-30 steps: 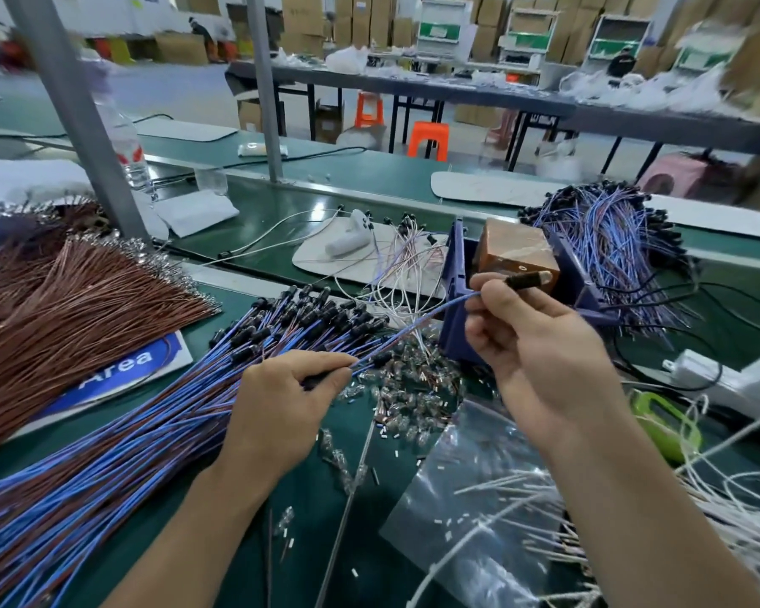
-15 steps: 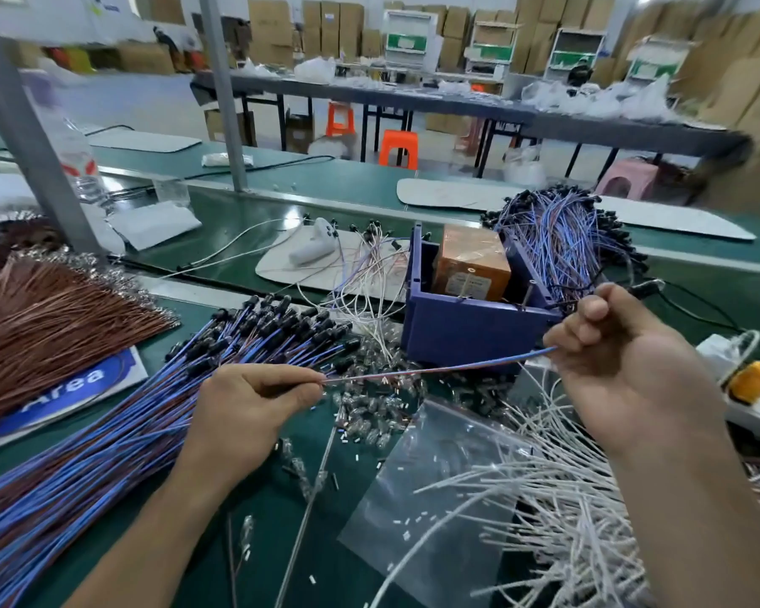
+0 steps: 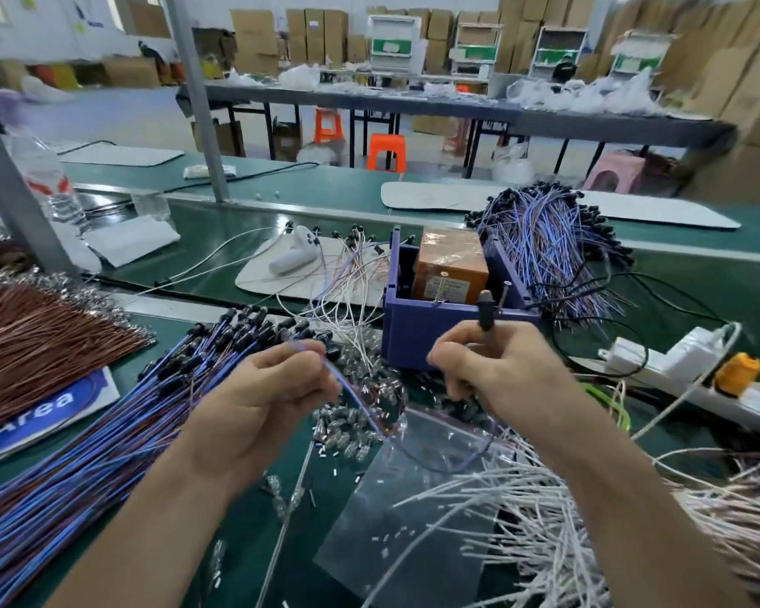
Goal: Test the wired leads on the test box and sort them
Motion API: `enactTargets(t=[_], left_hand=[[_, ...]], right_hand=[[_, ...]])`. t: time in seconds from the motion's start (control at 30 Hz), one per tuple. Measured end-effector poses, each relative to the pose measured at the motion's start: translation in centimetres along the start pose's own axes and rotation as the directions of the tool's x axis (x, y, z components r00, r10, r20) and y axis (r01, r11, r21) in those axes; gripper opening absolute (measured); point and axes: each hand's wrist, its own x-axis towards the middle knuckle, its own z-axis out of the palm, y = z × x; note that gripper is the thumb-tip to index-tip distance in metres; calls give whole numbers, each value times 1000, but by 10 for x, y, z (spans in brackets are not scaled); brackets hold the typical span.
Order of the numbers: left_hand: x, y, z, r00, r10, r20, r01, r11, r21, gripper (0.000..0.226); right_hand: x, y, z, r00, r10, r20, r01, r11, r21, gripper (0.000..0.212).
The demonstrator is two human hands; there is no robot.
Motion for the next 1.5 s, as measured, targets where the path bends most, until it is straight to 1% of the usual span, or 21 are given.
enactTargets(t=[0.03,0.07,0.1,0.13,0.2,0.33,0.47,0.53,0.6,0.63,0.7,0.8,0.9,1.0,1.1,1.2,1.27,1.33,1.4,1.47,1.5], left_hand=[[4,0,10,999,-22,41,21,1000,19,37],[8,-3,19,998,-42,57,36,995,90,37],[12,-5,27,998,-52,45,43,983,176,30],[16,-8,35,999,-45,18,39,969,246,23],[20,-14,43,998,-9,-61,28,948,316,17],[22,-24,39,991,23,-130,27,928,372,22],[19,-30,40,985,51,-167,9,939,343,31],[19,-31,41,978,71,-198,-4,948,318,30],[19,-33,43,976,65,-210,3,950,311,19],[19,-34,44,976,61,-208,6,951,309,16],[17,-35,48,976,61,-208,2,957,291,21],[15,-33,50,978,66,-196,-11,962,272,24],[13,-32,50,982,88,-168,-38,959,282,29],[11,-33,52,981,104,-161,-58,961,269,34],[10,-35,52,984,98,-151,-60,969,238,37],[12,-35,51,985,52,-166,-18,980,201,35],[12,-35,52,982,-22,-187,47,990,133,30],[12,-34,55,970,-93,-224,121,986,114,17],[12,-34,60,945,-75,-317,163,952,260,12],[15,-32,67,919,42,-392,132,904,407,18],[18,-31,72,908,84,-410,115,892,437,21]], right_hand=[[1,-2,6,999,-5,40,3,999,43,18],[2,-3,13,997,-12,77,6,997,77,20],[3,-3,19,995,-21,102,12,996,93,21],[5,-2,24,994,-28,106,18,995,95,19],[8,4,30,998,-2,56,-2,998,70,13],[14,15,36,998,45,49,-46,999,18,15],[15,23,46,999,41,-17,-40,998,54,16],[15,26,50,999,32,-44,-28,995,92,12],[15,27,51,999,31,-35,-26,991,133,8],[15,26,50,999,38,-20,-34,986,164,12],[14,24,48,998,68,11,-68,968,241,20],[14,21,43,992,114,61,-127,950,286,18],[14,20,42,993,109,48,-119,933,340,22],[12,15,43,995,96,27,-99,910,403,15],[11,12,44,994,110,-20,-91,900,427,16],[9,11,46,989,128,-68,-85,893,441,19],[7,10,45,983,135,-127,-58,874,482,25],[2,9,39,966,156,-206,-15,829,560,22],[-6,9,26,946,182,-269,33,768,639,10],[-11,13,11,921,216,-324,62,741,669,15],[-11,16,5,906,239,-350,68,733,677,16]])
